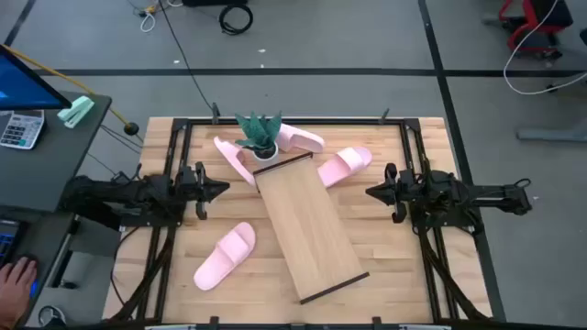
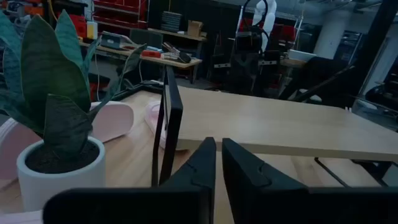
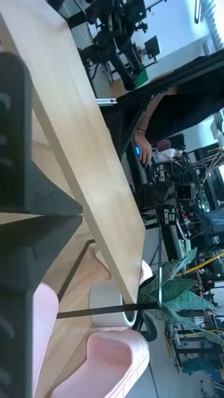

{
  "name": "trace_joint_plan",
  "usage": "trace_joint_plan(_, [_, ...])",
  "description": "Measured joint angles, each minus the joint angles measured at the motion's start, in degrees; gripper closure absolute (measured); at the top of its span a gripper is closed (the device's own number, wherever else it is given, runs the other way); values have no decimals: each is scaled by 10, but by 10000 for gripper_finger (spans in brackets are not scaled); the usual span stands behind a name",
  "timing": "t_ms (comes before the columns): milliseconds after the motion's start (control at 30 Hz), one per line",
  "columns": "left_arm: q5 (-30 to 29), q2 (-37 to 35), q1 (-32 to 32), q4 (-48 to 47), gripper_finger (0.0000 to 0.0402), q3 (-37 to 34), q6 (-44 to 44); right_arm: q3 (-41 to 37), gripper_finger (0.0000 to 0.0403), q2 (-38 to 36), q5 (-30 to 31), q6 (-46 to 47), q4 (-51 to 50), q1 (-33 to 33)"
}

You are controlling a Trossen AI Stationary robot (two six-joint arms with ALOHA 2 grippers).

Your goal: Pick and place slides into the shelf

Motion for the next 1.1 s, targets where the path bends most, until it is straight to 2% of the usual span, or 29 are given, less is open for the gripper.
trace_joint_plan(200, [0, 0, 0, 0, 378, 0, 0, 0, 385, 0, 0, 0, 0, 0])
trace_joint_plan(600, [0, 0, 0, 0, 363, 0, 0, 0, 385, 0, 0, 0, 0, 0])
trace_joint_plan(1100, [0, 0, 0, 0, 376, 0, 0, 0, 385, 0, 0, 0, 0, 0])
